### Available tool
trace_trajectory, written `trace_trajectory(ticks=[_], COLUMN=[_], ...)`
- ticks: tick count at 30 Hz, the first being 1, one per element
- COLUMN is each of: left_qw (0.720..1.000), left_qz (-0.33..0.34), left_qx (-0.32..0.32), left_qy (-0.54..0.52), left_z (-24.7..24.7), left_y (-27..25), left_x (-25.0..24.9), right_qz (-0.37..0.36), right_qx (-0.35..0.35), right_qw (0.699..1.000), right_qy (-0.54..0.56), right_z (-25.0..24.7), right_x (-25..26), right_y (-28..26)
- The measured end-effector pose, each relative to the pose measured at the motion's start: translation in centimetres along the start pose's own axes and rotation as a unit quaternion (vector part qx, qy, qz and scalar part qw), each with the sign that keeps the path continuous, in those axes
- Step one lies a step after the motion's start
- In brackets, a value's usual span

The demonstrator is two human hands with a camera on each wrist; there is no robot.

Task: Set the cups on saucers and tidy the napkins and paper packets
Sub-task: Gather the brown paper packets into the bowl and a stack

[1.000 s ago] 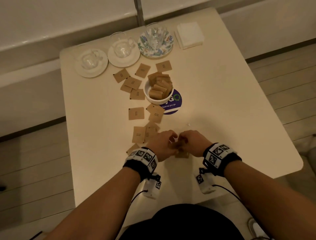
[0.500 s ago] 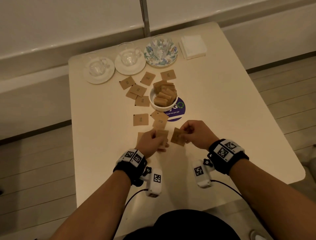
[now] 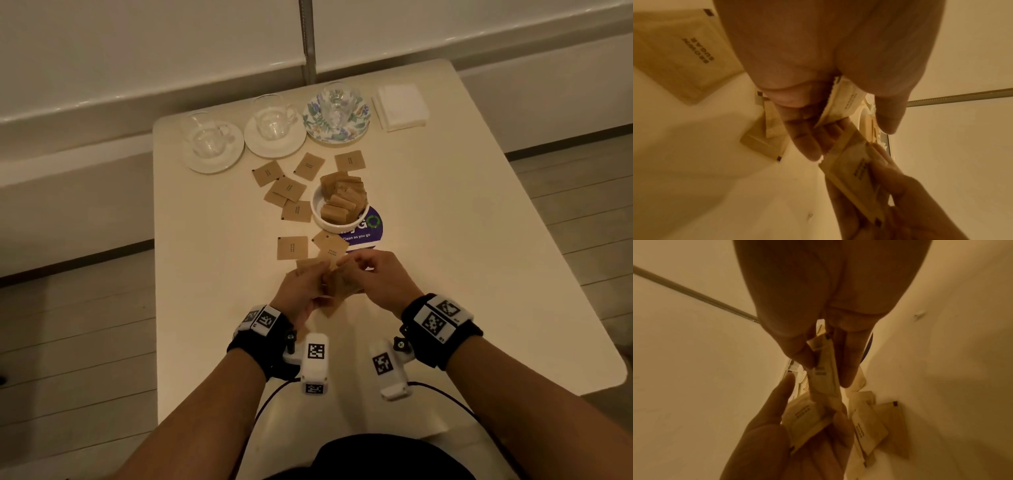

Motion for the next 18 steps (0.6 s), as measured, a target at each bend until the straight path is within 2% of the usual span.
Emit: trace_trajectory(ticks=[2, 5, 7, 9, 11, 13, 15, 18], left_qw=[1.000, 0.999, 0.999, 0.999, 0.999, 0.999, 0.999, 0.998], left_qz=[0.014, 0.028, 0.034, 0.043, 0.041, 0.033, 0.031, 0.012], left_qx=[-0.006, -0.023, -0.007, 0.026, 0.028, 0.006, 0.002, -0.027], left_qy=[0.016, 0.020, 0.017, 0.009, -0.013, -0.003, 0.022, -0.048], left_z=[-0.2, -0.7, -0.6, -0.1, 0.3, 0.2, -0.2, -1.9], left_y=[0.1, 0.1, 0.1, 0.2, 0.2, 0.1, 0.0, -0.2], left_x=[-0.1, -0.5, -0.7, -0.8, -0.7, -0.5, -0.2, -0.1], right_qz=[0.001, 0.051, 0.077, 0.100, 0.131, 0.144, 0.108, 0.073], right_qx=[-0.030, -0.069, -0.040, 0.018, 0.071, 0.088, 0.096, 0.102], right_qw=[0.999, 0.996, 0.991, 0.981, 0.974, 0.979, 0.989, 0.981], right_qy=[-0.029, 0.037, 0.105, 0.163, 0.171, 0.117, 0.016, -0.146], right_z=[-0.2, -1.1, -0.8, 0.4, 1.9, 3.0, 3.4, 3.3], right_x=[0.2, 0.0, 0.0, 0.2, 0.1, -0.3, -0.6, -1.6], right_y=[0.4, 0.8, 0.6, 0.2, -0.3, -0.4, -0.2, 0.3])
Point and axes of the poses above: each hand's wrist, its own y-axis towards the middle knuckle, its own z-axis out of the palm, x = y × z, the point moved 5 cm from there along y, towards the middle knuckle, and after that the axes turned 1 degree about x, right-handed, at the moved point
